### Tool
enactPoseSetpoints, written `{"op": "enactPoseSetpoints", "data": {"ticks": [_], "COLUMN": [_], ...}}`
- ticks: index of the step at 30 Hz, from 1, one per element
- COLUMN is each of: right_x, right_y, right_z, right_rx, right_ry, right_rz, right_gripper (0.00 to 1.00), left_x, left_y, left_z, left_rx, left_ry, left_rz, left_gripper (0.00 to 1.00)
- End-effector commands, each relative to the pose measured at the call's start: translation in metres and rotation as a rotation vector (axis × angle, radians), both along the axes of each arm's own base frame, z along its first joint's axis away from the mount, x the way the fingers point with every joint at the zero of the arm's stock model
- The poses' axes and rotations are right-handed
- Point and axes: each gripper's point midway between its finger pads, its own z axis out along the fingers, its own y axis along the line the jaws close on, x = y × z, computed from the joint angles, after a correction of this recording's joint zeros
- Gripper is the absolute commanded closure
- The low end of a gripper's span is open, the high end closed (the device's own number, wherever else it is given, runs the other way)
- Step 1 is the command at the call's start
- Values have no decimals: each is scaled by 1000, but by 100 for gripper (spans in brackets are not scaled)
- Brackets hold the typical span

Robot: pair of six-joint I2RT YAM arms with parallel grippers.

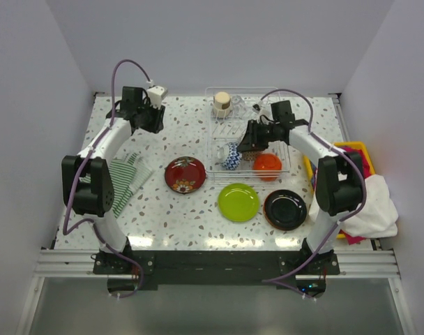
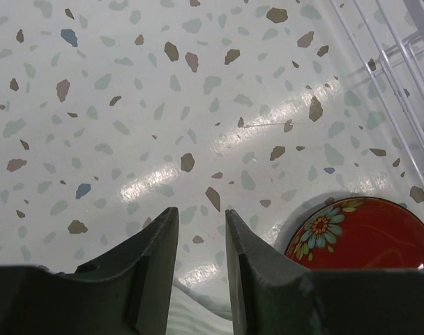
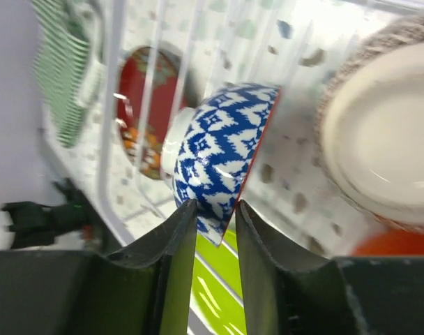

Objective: Load the mixed dishes into the dish rack

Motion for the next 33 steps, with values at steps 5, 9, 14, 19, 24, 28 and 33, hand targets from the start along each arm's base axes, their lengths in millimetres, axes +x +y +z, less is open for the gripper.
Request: {"op": "enactPoseSetpoints", "data": {"ticks": [5, 9, 14, 19, 24, 28, 33], "right_x": [-27, -17, -7, -5, 23, 50, 48], "right_y": [-47, -52, -40, -22, -7, 15, 33], "right_z": [8, 25, 65, 64, 54, 76, 98], "right_rx": [-316, -359, -342, -339, -328, -279, -278], "right_ry": [-104, -206, -540, -617, -572, -673, -750], "right_rz": [158, 192, 339, 510, 495, 396, 382], "right_gripper": [61, 55, 45, 37, 37, 34, 34], "left_x": [15, 12, 9, 9, 10, 5, -26], "left_y": [-9, -8, -6, -6, -3, -1, -22], "left_z": [24, 31, 31, 33, 35, 28, 7], "left_rx": [-45, -42, -31, -31, -12, 6, -59], "left_ry": [-92, -106, -109, -113, -125, -105, -15], "left_rz": [-7, -10, -13, -11, -9, -21, -158], "left_gripper": [62, 62, 62, 61, 61, 60, 59]}}
